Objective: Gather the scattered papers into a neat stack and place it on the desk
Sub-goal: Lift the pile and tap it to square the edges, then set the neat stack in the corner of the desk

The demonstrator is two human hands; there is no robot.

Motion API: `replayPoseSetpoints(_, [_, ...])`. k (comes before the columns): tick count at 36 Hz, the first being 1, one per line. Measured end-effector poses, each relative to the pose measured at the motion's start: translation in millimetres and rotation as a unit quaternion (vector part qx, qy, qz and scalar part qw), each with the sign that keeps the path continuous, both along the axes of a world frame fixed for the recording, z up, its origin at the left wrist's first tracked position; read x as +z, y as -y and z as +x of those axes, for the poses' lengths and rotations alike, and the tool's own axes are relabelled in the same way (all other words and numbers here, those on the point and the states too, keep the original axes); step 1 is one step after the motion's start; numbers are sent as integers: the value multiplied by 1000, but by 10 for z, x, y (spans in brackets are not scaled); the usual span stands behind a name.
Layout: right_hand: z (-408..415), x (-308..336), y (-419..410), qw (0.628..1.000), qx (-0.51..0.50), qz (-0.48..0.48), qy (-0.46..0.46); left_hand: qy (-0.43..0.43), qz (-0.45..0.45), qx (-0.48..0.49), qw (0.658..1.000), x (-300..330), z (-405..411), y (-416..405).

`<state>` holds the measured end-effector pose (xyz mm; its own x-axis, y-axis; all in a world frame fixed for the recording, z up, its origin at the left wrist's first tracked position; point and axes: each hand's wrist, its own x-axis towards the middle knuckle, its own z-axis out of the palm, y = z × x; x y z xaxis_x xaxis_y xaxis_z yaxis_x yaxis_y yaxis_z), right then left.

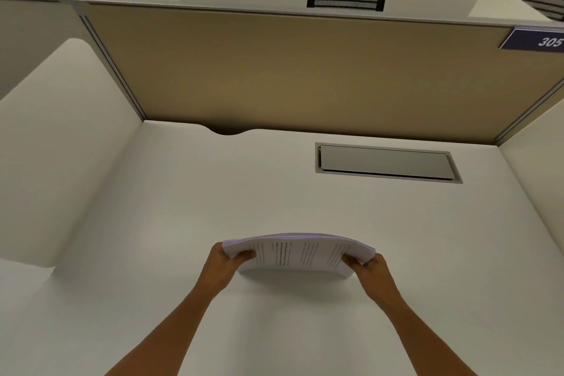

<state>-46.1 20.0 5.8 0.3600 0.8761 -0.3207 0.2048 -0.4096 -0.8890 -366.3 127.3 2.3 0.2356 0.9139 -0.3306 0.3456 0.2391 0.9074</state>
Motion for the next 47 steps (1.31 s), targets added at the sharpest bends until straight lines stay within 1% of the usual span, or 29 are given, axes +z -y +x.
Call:
replayPoseSetpoints(5, [22, -16, 25, 1000, -10, 5, 7, 1, -3, -7, 1000, 10, 14, 33])
replayPoseSetpoints(10, [6, -90, 68, 1000, 15, -16, 1, -4, -13, -15, 1000, -119, -41, 78])
replayPoseSetpoints(14, [21, -90, 58, 1000, 7, -14, 2, -1, -15, 2, 1000, -113, -3, 87])
replayPoseSetpoints(19, [47, -61, 61, 1000, 4, -14, 9, 1, -16, -5, 1000, -119, -21, 77])
replayPoseSetpoints(25, [43, -219, 90, 996, 30, -75, 23, -5, -30, -18, 999, -168, -41, 176])
replayPoseSetpoints(30, [83, -244, 19, 994, 41, -92, 29, -19, -39, -10, 999, -169, -54, 155])
replayPoseSetpoints(32, [127, -199, -32, 993, 66, -95, 19, -19, -47, 3, 999, -127, -49, 138])
replayPoseSetpoints(35, [221, -77, -127, 984, 137, -109, 11, 4, -79, 10, 997, -78, -89, 126])
replayPoseSetpoints(40, [267, 248, -266, 960, 252, -125, -7, 53, -129, -23, 990, -55, -266, 199])
replayPoseSetpoints(45, [285, 506, -399, 939, 316, -132, -12, 81, -169, -44, 981, -56, -356, 318])
replayPoseSetpoints(47, [292, 592, -439, 933, 334, -137, -2, 92, -154, -11, 984, 23, -362, 321])
